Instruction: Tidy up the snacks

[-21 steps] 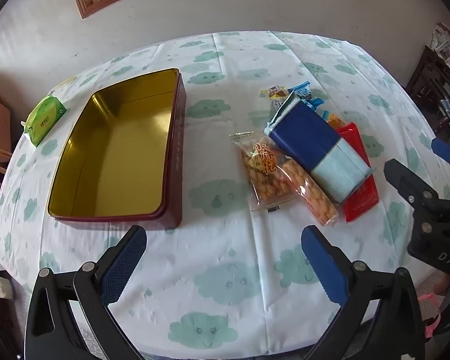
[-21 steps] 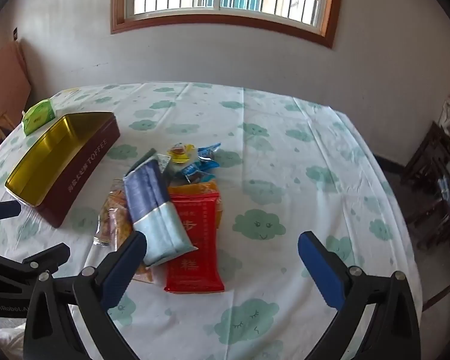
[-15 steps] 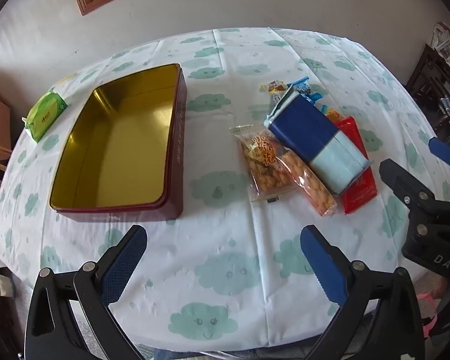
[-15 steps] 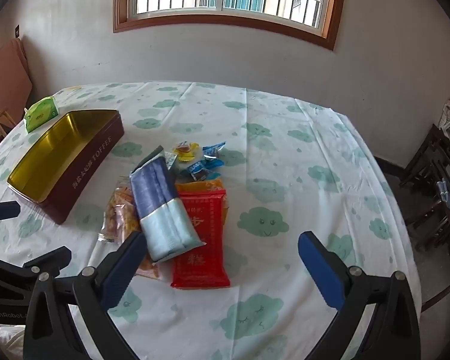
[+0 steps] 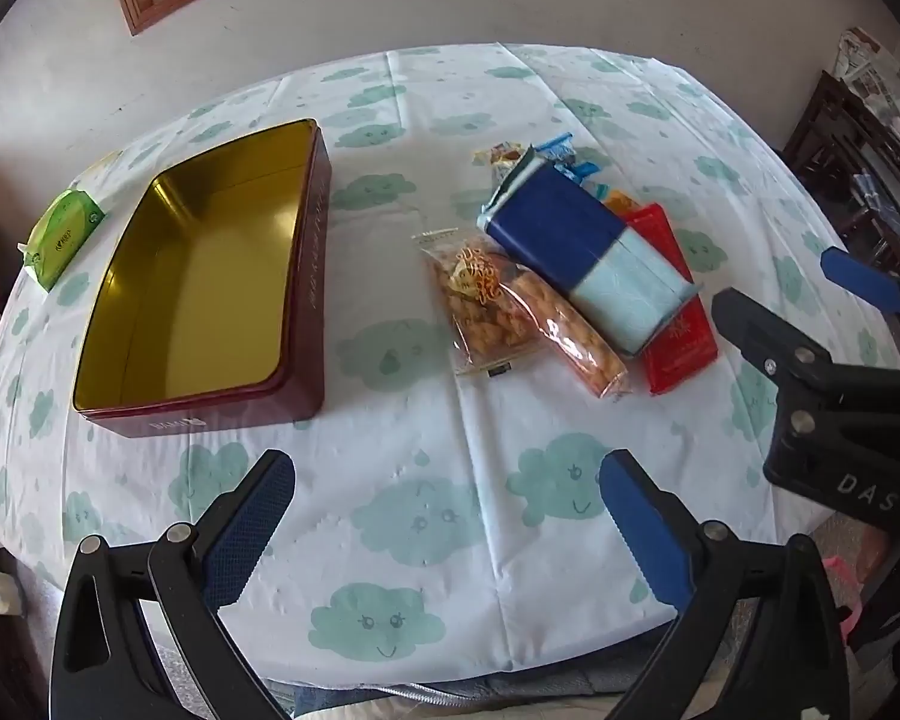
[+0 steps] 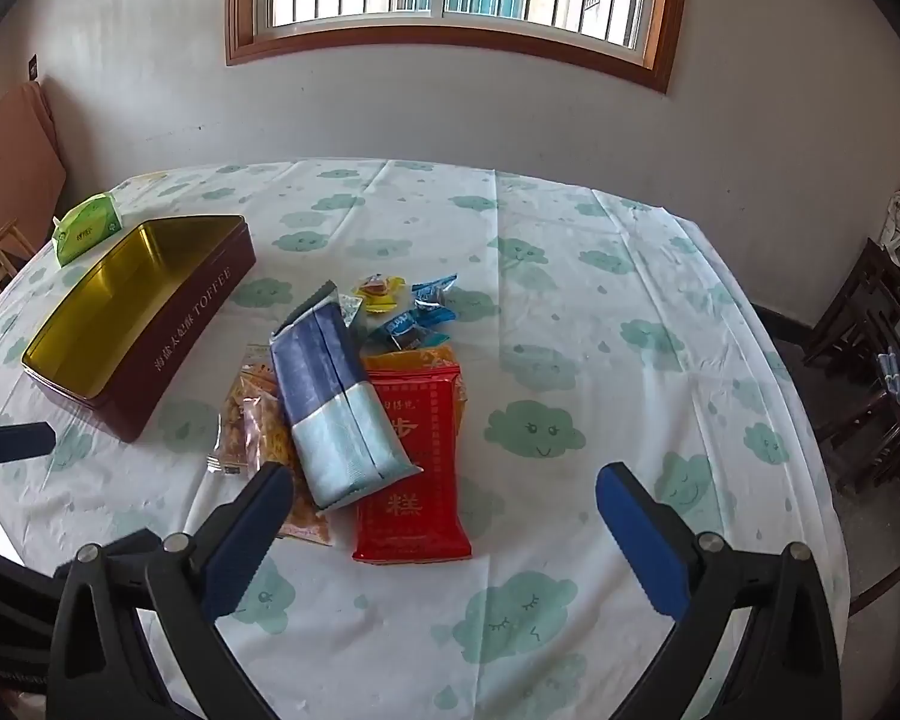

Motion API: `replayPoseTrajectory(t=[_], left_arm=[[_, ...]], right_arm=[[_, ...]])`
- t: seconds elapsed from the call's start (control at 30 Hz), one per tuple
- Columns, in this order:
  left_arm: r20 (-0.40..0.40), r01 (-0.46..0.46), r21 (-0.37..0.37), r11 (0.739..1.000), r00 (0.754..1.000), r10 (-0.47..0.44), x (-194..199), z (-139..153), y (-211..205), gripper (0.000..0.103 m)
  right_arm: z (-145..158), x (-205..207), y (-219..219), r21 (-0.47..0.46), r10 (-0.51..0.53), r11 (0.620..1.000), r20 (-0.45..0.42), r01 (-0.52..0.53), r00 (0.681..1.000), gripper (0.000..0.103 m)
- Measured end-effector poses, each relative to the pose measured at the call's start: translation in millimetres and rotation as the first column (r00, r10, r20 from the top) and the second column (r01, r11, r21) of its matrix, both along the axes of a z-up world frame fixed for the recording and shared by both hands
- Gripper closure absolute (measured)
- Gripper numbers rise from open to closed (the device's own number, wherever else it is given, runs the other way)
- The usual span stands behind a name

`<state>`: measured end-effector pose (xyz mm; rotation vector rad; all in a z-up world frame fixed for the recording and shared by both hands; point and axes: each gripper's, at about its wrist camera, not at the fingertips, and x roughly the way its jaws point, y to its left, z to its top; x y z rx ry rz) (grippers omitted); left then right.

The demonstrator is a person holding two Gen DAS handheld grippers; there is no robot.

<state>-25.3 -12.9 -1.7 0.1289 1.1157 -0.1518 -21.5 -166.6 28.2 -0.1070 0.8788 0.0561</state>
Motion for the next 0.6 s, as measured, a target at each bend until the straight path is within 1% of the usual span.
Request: replayPoseTrajectory(t=[0.17, 0.37, 0.47, 0.6], left_arm=[[-0.019, 0.021, -0.017, 1.000, 1.000, -0.022, 0, -4, -3, 0.002], [-0.022, 0.017, 0.005, 1.000, 1.000, -0.017, -1, -7, -2, 0.002], [-0.021, 0.005, 0.013, 1.000, 1.000, -0.004, 1, -7, -1, 0.002], [-0.031, -0.023, 0.040, 0.999, 0.999, 0.024, 4, -10, 4, 0.002]], right_arm=[[-3, 2, -6, 0.014, -0.017, 1.000, -0.019, 0.017, 1.000, 0.000], [-9, 5, -12, 0.024, -0.038, 0.999, -0.040, 0.039, 0.998, 0.000], [-12, 5, -15, 0.038, -0.042, 0.998, -0.049, 0.044, 0.998, 0.000], [-14, 4, -13, 0.034, -0.039, 0.999, -0.047, 0.040, 0.998, 0.000]])
